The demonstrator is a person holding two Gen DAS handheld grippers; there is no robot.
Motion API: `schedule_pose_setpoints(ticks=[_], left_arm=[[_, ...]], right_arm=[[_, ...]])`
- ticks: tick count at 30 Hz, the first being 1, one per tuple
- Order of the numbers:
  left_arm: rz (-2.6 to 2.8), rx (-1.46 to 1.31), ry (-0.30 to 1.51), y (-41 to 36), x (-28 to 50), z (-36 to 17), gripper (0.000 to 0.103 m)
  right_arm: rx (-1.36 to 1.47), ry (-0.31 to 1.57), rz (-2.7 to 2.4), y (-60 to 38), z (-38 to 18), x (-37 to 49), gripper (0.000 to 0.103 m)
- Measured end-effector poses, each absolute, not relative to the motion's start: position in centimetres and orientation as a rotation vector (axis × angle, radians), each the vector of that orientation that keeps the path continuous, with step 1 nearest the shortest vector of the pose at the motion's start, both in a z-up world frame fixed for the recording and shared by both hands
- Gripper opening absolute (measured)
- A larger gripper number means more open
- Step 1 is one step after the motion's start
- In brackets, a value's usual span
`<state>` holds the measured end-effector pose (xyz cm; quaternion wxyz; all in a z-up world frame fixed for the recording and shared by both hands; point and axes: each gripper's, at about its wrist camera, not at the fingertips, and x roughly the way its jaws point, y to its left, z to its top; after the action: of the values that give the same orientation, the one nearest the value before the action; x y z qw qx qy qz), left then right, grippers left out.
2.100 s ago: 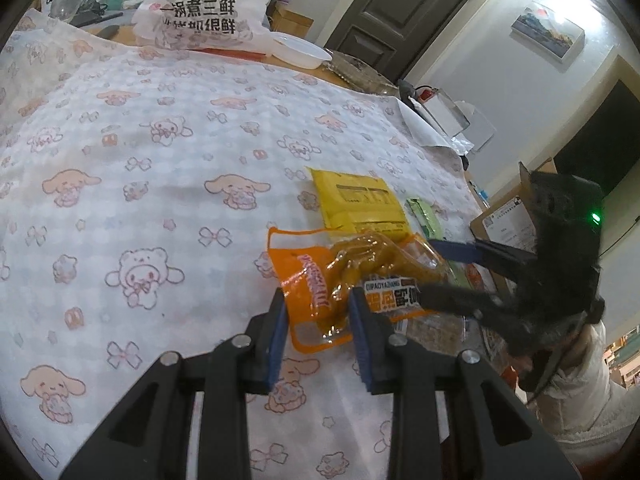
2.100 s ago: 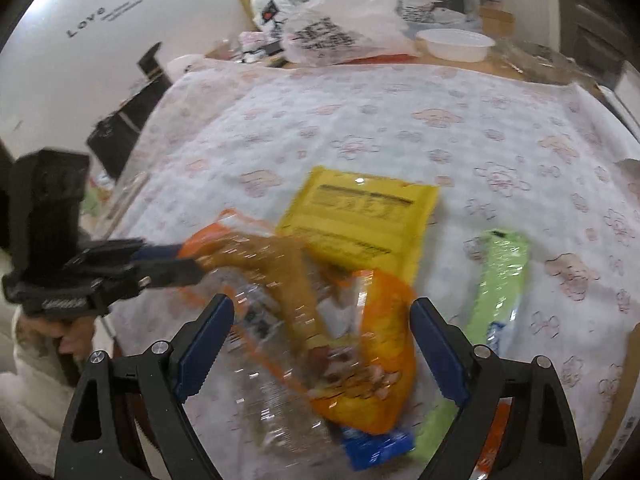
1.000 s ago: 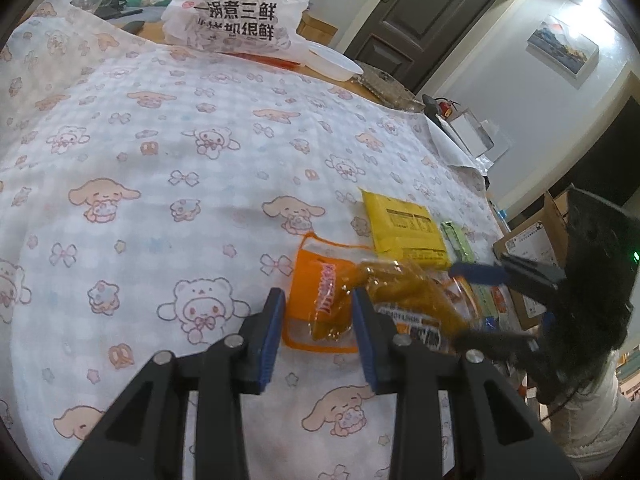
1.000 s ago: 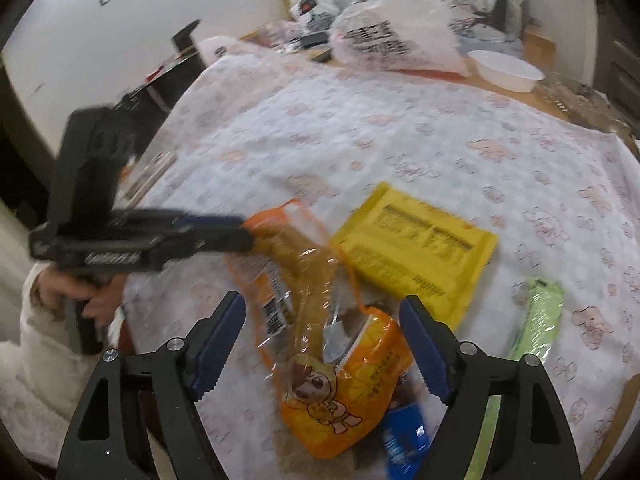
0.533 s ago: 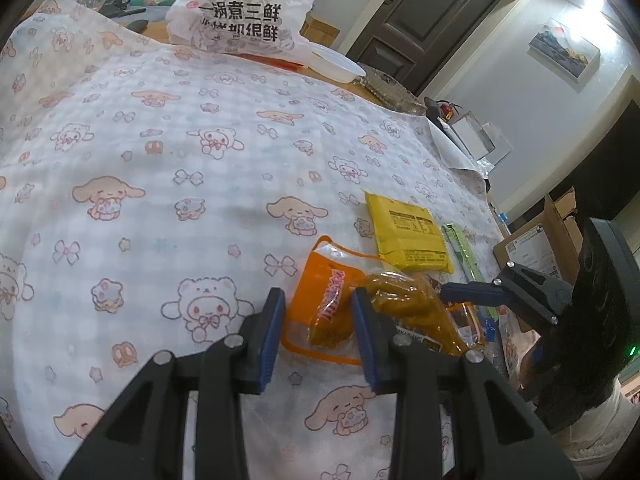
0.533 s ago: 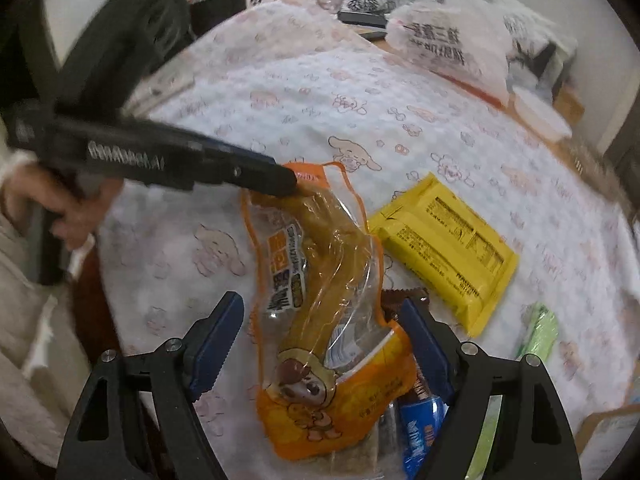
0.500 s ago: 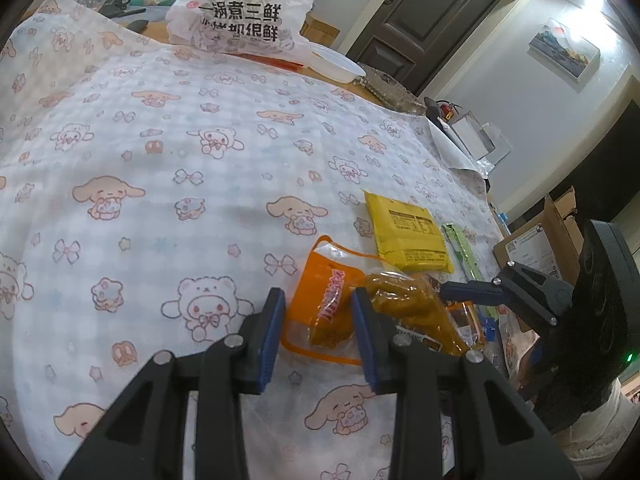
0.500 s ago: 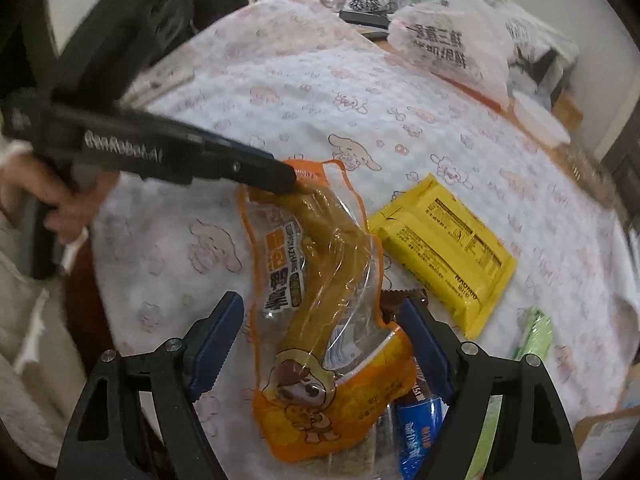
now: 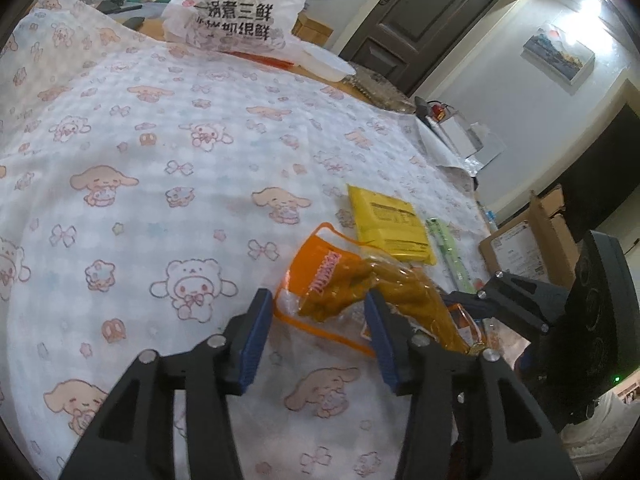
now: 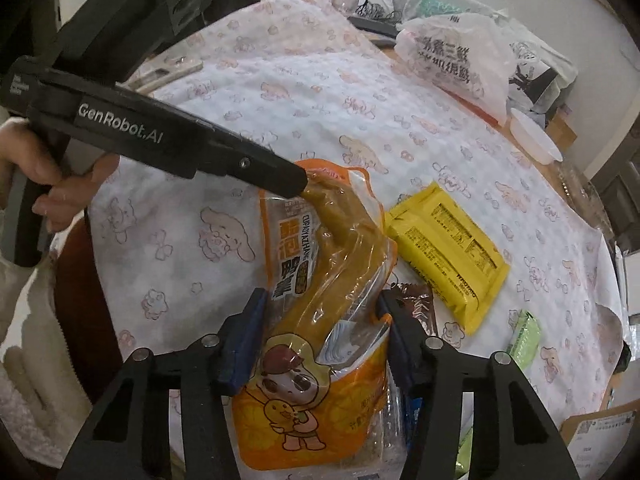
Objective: Organize snacks
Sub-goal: 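Lift the orange sausage pack with both grippers into the box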
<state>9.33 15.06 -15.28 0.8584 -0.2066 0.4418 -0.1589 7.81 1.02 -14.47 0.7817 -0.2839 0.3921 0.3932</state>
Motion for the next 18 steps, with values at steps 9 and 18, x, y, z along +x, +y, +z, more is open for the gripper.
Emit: schedule_pose_setpoints(ticks=[9,18], left_arm=[[-0.381,-0.444,0.837,14.3,7.8,-10.9,0.06],[-0.458,-0.395,0.74,10.5,5.5,-4.9,0.061]], right_arm=[[-0.506,0.767,0.819,-0.8,-10.7,6.6,0.049],[-0.314,0.645,0.864,-4.3,-5.3,4.4,0.049]])
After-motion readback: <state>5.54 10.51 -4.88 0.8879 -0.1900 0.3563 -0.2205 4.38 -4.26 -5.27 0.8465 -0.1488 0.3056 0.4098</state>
